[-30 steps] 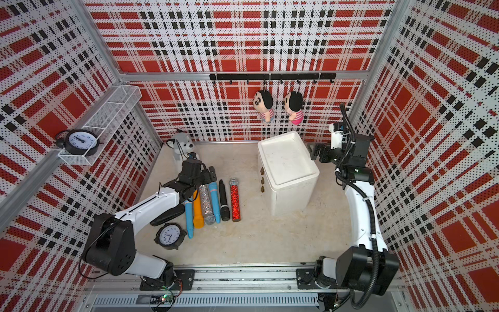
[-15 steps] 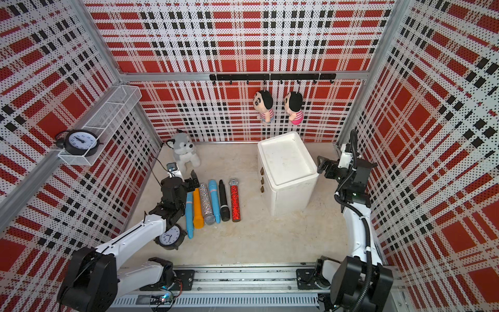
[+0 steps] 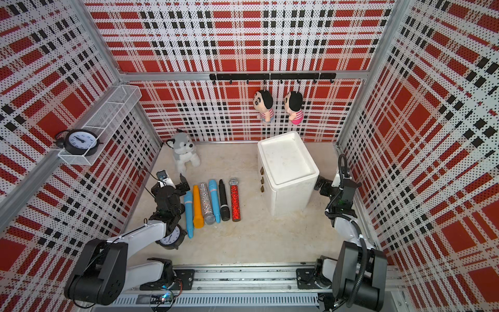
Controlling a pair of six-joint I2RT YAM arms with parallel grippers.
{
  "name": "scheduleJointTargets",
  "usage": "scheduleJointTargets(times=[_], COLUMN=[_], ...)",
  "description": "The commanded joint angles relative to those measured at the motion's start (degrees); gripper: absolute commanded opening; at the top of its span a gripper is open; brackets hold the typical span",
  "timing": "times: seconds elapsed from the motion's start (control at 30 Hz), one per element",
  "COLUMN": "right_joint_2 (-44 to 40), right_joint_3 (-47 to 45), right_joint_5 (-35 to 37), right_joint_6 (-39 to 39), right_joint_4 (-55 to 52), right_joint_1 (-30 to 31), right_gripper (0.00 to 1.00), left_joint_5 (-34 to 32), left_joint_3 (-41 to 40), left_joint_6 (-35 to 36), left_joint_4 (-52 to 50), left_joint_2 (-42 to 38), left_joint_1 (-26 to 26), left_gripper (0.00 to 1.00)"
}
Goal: Take the microphone out of the drawer
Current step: Reset both arms
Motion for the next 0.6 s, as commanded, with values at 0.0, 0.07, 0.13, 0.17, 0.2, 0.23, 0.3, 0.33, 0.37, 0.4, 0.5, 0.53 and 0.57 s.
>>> scheduleJointTargets(times=[0.0,0.07,0.13,0.17,0.2,0.23,0.3,0.33,0.37,0.4,0.5,0.53,0.57], right_joint_2=[2.42,4.07,4.53,4.83,5.16,5.69,6.82,7.11,7.41,7.67,9.51,10.50,11.06], right_joint_3=[0.19,-0.41,-2.23,-2.97,-3.48,-3.85,-5.02,-5.85,-6.86,-7.64,-9.56,-10.01,-10.11], right_joint_5=[0.08,-0.26,1.60,2.54,3.14,3.34,3.59,3.67,3.79,4.26,4.80,4.82,4.89], right_joint_6=[-1.34,-1.92,-3.58,-4.34,-4.88,-4.97,-4.74,-4.68,-4.62,-4.57,-4.23,-3.89,-3.64], right_joint_4=[8.15,9.77,13.33,15.32,16.53,17.25,19.70,21.62,23.33,24.92,30.64,32.23,33.33], right_joint_1=[0.98,1.24,2.68,3.38,3.85,4.07,4.77,5.26,5.74,6.24,7.28,7.42,7.60], right_gripper=[1.00,1.00,1.00,1.00,1.00,1.00,1.00,1.00,1.00,1.00,1.00,1.00,1.00], left_joint_5=[2.10,2.77,3.25,2.81,3.29,4.57,5.39,5.37,5.40,4.81,7.71,8.10,7.73], left_joint_3=[-3.48,-5.31,-6.64,-6.50,-6.65,-7.15,-8.50,-9.74,-10.82,-11.72,-13.43,-13.63,-13.88], left_joint_6=[1.11,2.67,3.90,4.75,6.01,7.11,7.99,8.29,8.28,7.54,5.79,5.92,6.44], left_joint_4=[13.18,18.06,23.70,24.30,24.77,26.15,30.47,34.30,38.65,41.23,45.60,49.38,51.83], left_joint_2=[2.73,4.89,7.43,7.96,8.14,8.64,10.41,11.85,13.02,13.76,16.62,18.73,19.83], left_joint_1=[0.04,-0.35,-0.74,-1.11,-1.31,-1.32,-1.33,-1.33,-1.19,-0.78,1.33,1.57,1.42], left_gripper=[0.98,0.98,0.98,0.98,0.98,0.98,0.98,0.98,0.98,0.98,0.98,0.98,0.98])
